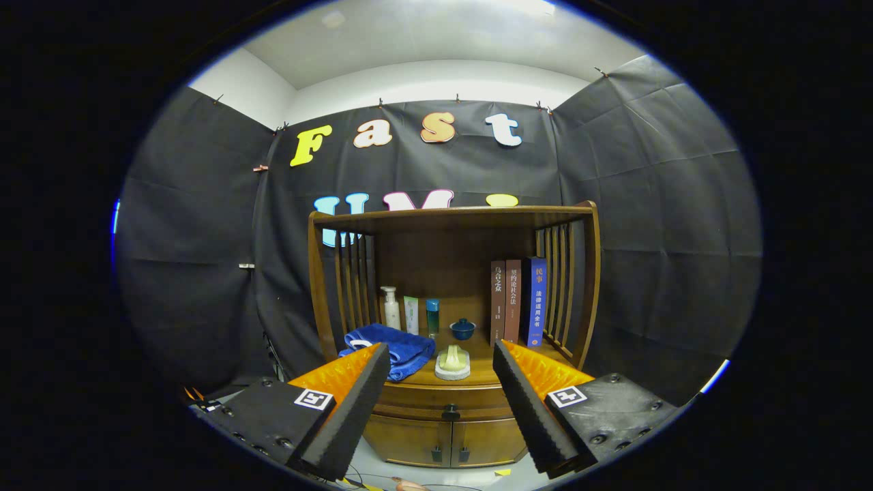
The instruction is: Pull open the drawer, take out the items inside it, and place them on the countertop above the cabinet.
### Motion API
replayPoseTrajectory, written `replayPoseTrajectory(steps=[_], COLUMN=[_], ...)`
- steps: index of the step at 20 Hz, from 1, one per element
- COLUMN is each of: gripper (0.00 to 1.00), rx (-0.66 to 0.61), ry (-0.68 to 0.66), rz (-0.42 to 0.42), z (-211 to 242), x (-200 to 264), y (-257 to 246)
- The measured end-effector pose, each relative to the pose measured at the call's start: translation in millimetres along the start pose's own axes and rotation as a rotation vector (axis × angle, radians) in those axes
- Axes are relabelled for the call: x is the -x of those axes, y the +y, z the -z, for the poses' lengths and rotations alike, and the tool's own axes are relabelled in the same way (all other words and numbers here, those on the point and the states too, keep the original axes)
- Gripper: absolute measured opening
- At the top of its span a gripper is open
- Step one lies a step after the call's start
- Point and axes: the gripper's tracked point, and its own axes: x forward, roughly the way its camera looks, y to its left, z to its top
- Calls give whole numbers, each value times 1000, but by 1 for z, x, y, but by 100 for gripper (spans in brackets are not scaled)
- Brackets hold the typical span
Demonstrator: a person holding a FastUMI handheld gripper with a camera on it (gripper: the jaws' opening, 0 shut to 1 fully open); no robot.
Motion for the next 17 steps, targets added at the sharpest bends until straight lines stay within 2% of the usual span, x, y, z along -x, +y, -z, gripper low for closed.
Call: replayPoseTrajectory(steps=[17], gripper=[99], rx=[3], ry=[-28], rz=[-10], z=[-9], x=[0], y=[-2])
